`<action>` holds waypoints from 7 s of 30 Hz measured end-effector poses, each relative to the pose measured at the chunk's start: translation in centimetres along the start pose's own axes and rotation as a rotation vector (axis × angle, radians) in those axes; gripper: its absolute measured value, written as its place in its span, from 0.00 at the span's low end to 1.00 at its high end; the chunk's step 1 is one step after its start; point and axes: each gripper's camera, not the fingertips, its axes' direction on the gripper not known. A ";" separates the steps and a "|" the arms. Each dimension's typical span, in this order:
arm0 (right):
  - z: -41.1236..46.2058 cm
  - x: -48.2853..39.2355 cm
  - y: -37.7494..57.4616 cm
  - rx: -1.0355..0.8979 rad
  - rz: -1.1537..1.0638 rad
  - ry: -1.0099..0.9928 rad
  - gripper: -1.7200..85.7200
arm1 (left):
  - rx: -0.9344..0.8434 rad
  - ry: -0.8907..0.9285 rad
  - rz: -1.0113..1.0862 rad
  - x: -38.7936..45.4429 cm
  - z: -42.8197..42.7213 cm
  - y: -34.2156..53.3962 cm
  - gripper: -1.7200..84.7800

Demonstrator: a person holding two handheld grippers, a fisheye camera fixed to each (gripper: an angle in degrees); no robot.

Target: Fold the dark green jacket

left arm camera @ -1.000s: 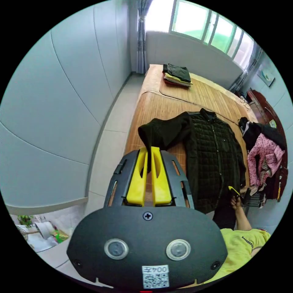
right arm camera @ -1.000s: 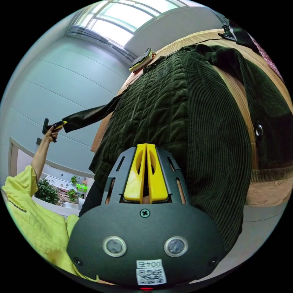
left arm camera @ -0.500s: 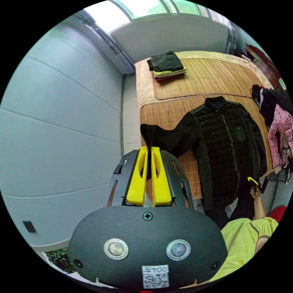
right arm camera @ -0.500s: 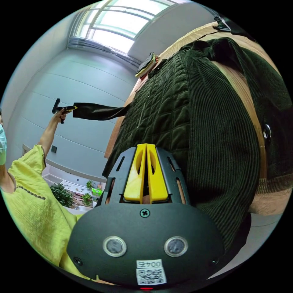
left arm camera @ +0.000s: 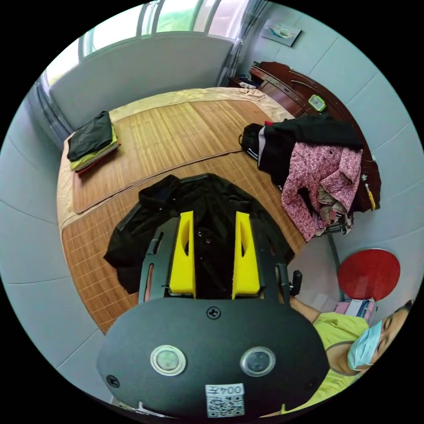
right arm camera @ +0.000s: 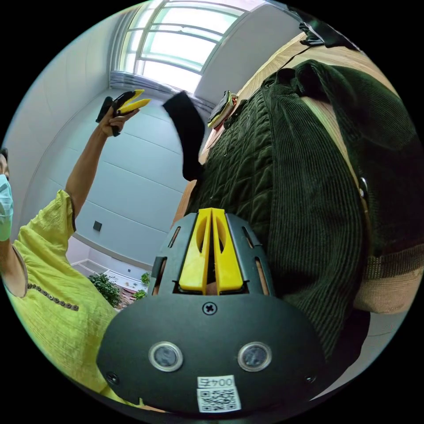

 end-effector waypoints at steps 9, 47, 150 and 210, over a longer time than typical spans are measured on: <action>-1.5 0.3 0.1 0.035 0.019 -0.026 0.01 | 0.239 -0.306 -0.052 -1.6 0.4 12.3 0.15; 44.7 -17.9 -40.2 -0.592 -0.416 0.298 0.14 | 0.407 -0.412 -0.517 -13.9 22.4 34.5 0.05; 51.4 -31.6 -34.1 -0.698 -0.985 0.619 0.17 | 0.289 -0.081 -0.488 -19.3 26.2 35.5 0.02; -14.4 -4.0 3.1 0.253 0.260 0.825 0.20 | 0.350 -0.488 -0.366 -6.6 9.1 37.0 0.02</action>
